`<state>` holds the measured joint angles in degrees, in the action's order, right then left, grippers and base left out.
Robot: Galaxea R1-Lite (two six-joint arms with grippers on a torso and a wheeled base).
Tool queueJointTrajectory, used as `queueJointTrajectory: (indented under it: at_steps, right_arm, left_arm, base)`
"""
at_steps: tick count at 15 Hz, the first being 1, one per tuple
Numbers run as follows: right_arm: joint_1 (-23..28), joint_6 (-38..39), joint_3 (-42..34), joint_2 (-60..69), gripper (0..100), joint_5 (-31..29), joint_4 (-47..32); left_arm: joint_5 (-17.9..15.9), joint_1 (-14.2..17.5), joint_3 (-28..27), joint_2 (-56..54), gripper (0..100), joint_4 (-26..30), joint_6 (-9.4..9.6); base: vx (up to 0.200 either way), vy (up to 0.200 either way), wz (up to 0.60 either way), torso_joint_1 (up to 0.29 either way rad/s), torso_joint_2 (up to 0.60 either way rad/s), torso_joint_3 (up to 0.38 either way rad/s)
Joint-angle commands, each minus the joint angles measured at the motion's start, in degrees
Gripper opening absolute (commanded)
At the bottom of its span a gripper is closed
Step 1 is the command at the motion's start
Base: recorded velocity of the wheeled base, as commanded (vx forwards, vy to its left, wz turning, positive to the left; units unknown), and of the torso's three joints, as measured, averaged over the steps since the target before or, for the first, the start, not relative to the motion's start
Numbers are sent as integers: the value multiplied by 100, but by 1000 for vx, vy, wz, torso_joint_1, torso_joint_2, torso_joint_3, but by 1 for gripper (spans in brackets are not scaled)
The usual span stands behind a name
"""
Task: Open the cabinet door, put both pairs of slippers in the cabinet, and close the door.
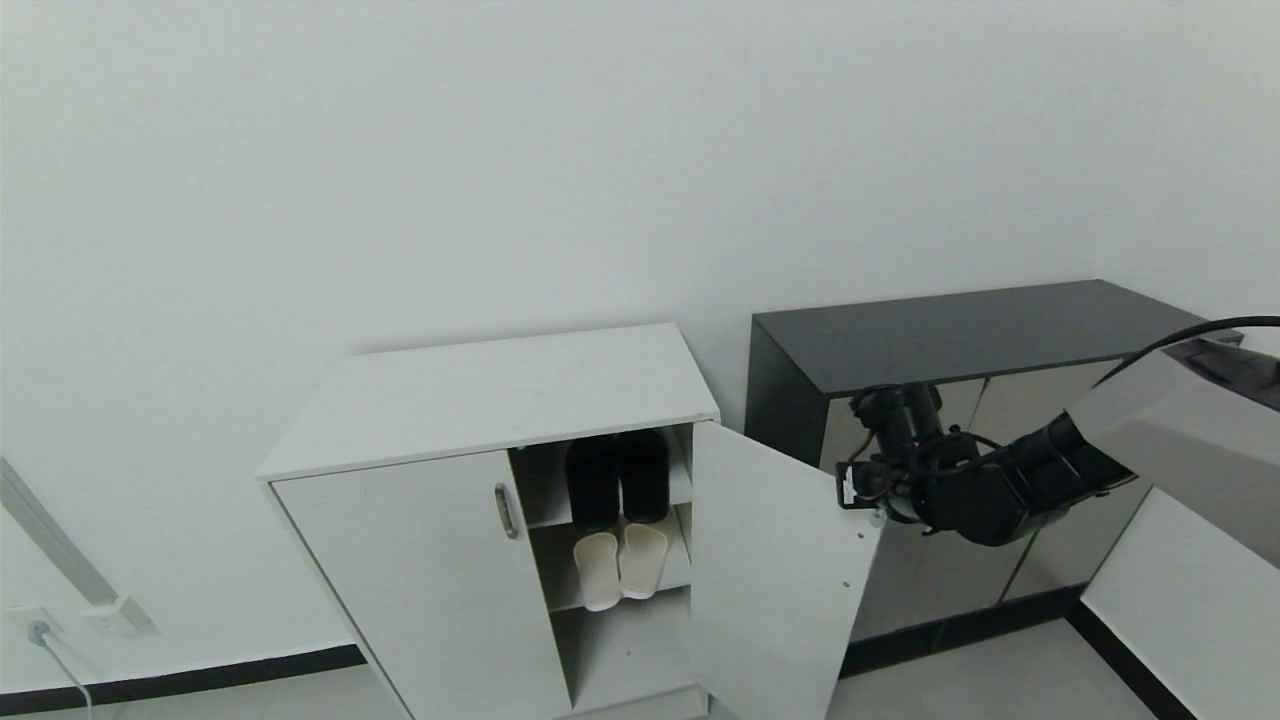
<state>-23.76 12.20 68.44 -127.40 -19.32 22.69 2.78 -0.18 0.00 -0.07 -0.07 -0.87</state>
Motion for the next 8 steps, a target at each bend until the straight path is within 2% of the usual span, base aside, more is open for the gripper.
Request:
queueJointTrajectory:
  at_steps: [1,8]
  right_arm:
    - [-305,-16,-463,321,0,-19,148]
    - [-1359,19,-1834,1640,0,-1,368]
  left_arm:
    - [3,1,0,7,0,-1,-1]
    - [3,1,0,7,0,-1,-1]
  base:
    - [0,0,0,0,0,0]
    - [0,0,0,0,0,0]
